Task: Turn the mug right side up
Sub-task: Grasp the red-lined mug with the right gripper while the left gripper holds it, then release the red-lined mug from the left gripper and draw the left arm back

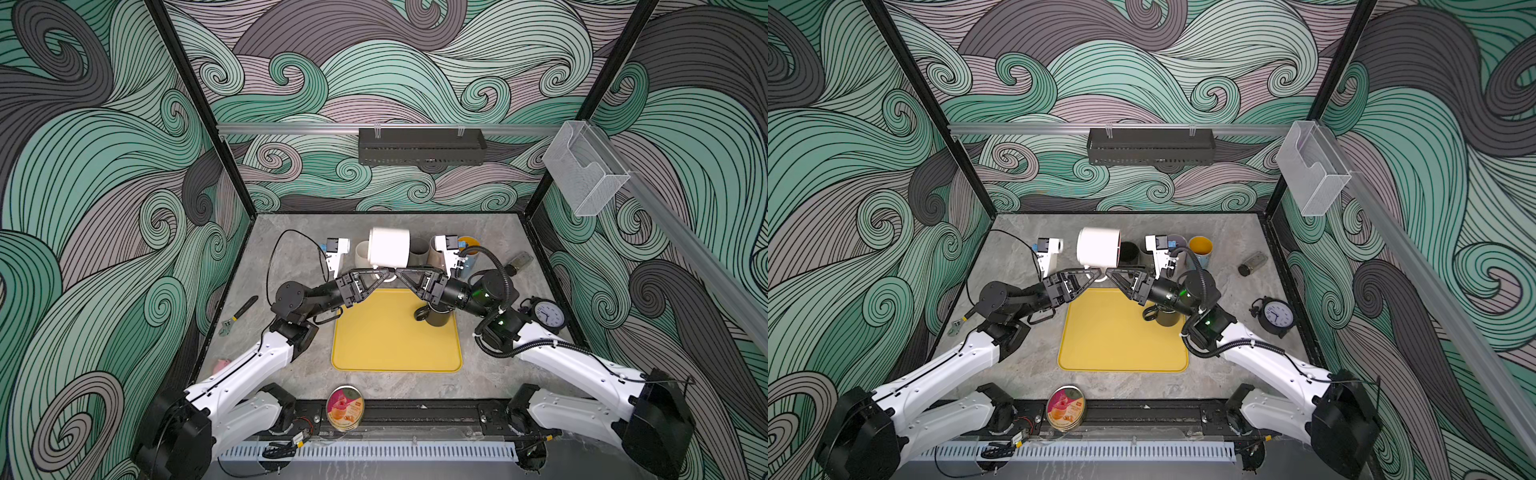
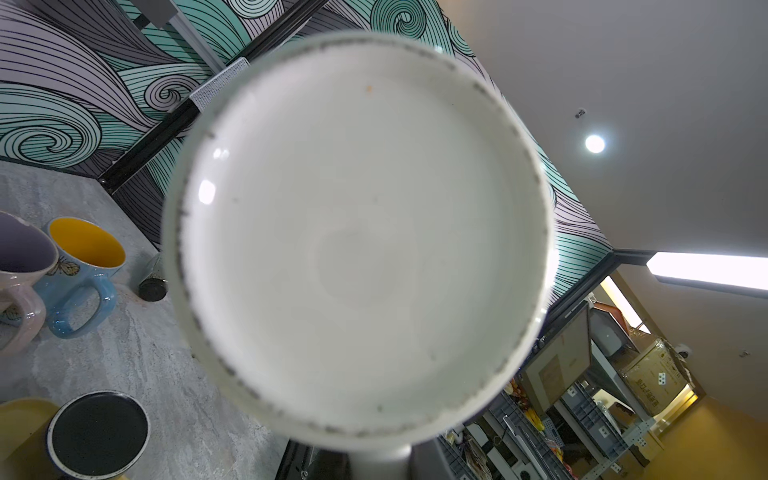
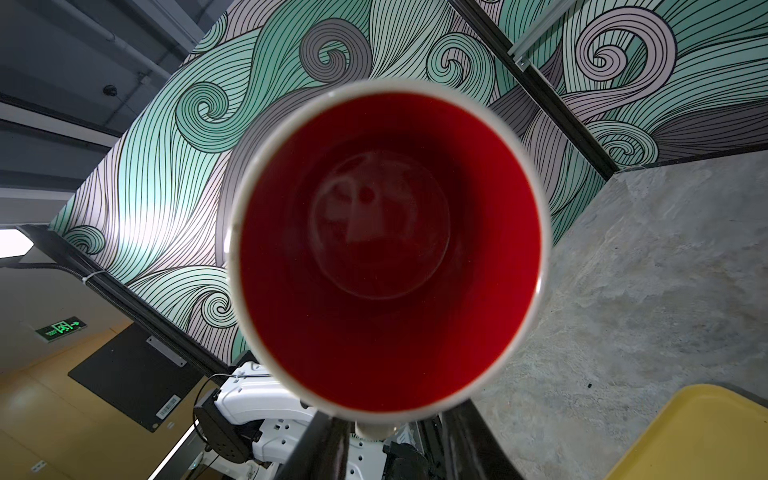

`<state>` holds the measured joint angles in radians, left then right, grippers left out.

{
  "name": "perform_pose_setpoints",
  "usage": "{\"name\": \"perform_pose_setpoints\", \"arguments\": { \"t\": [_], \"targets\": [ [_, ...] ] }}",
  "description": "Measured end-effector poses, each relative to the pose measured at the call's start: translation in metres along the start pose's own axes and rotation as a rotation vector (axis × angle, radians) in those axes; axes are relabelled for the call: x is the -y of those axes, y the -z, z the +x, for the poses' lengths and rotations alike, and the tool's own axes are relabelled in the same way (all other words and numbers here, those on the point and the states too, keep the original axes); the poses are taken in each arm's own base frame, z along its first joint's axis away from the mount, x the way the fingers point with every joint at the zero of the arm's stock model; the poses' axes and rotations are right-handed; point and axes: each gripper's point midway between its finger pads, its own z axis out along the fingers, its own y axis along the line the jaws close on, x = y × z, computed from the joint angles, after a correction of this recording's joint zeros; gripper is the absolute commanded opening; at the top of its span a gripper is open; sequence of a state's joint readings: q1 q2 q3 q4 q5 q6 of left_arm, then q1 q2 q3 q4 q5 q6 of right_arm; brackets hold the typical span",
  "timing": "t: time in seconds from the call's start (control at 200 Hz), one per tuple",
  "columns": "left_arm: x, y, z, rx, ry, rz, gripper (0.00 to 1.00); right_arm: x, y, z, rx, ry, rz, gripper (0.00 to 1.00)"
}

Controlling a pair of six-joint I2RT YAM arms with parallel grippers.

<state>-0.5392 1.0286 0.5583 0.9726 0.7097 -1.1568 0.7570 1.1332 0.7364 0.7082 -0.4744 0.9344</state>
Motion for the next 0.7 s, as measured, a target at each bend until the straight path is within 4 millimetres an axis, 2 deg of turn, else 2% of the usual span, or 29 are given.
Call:
{"name": "perform_pose_setpoints", "arguments": {
  "t": [0.185,0.29,0.37,0.55,0.57,0.605,0.625,0.65,0.7],
  "targets": [
    [-0.007,-0.006,0.003,0.01,-0.005,-0.007,0.0,0.006,-0.007,0.001,-0.01,-0.022,0.004,0.29],
    [-0.012,-0.009,-0.001,0.038,-0.012,-0.017,0.0,0.008,-0.012,-0.002,-0.004,-0.042,0.0,0.19],
    [-0.014,-0.009,-0.004,0.055,-0.033,-0.022,0.0,0.01,-0.015,-0.004,-0.003,-0.063,-0.005,0.0],
    [-0.012,-0.008,-0.008,0.077,-0.064,-0.027,0.0,0.007,-0.019,-0.008,-0.005,-0.064,-0.017,0.0],
    [-0.013,-0.008,-0.008,0.077,-0.068,-0.032,0.11,0.007,-0.019,-0.008,-0.006,-0.064,-0.019,0.0],
    [-0.013,-0.007,-0.008,0.076,-0.08,-0.043,0.43,0.007,-0.019,-0.007,-0.011,-0.064,-0.019,0.0],
    [-0.013,-0.007,-0.008,0.07,-0.084,-0.051,0.57,0.007,-0.02,-0.006,-0.014,-0.066,-0.017,0.0],
    [-0.014,-0.007,-0.006,0.059,-0.089,-0.065,0.69,0.009,-0.02,-0.007,-0.011,-0.062,-0.011,0.0],
    [-0.012,-0.008,-0.003,0.035,-0.11,-0.089,0.85,0.015,-0.02,-0.006,-0.016,-0.069,0.012,0.0]
  ]
}}
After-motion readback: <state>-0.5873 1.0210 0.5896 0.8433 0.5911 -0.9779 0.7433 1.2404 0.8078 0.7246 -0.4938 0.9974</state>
